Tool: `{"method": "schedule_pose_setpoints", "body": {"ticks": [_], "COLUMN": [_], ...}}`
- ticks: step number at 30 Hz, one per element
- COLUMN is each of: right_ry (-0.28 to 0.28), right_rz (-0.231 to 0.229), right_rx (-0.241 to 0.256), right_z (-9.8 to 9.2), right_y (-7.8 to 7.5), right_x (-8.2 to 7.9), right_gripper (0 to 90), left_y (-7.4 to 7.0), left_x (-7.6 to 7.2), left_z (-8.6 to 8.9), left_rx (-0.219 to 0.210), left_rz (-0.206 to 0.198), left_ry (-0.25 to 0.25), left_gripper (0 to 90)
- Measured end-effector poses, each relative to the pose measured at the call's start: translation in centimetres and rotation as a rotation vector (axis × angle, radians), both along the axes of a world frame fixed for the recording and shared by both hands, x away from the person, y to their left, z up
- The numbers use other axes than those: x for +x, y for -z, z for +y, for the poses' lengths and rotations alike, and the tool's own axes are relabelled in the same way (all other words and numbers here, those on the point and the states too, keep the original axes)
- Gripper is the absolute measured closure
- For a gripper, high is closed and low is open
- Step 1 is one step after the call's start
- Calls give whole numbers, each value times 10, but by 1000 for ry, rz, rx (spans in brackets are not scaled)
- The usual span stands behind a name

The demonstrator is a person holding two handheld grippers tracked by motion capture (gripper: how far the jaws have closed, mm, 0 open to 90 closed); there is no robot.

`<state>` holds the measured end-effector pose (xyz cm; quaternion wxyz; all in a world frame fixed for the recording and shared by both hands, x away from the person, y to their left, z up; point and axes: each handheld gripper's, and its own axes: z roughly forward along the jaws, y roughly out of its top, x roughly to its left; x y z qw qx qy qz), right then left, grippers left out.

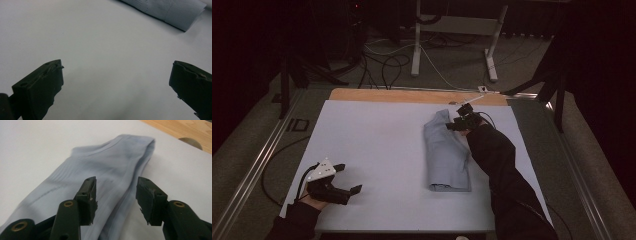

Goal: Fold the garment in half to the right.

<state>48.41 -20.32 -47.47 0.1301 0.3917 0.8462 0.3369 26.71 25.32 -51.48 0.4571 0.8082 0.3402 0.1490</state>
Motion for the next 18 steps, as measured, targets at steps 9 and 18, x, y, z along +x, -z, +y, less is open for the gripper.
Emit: {"method": "schedule_pose_setpoints", "body": {"ticks": [9, 18], "right_ry": [-42, -71], "right_rz": [-39, -74], "right_rx": [15, 19], "right_z": [-6, -10], "right_y": [-14, -15], "right_x": [-47, -99], "right_gripper": [417, 437], "left_y": [-2, -3], "left_x": [-1, -2], "left_z": [1, -1], "left_rx": [-10, 7], "left_rz": [-8, -16], "left_ry": [-4, 3], "left_gripper": [4, 4]}}
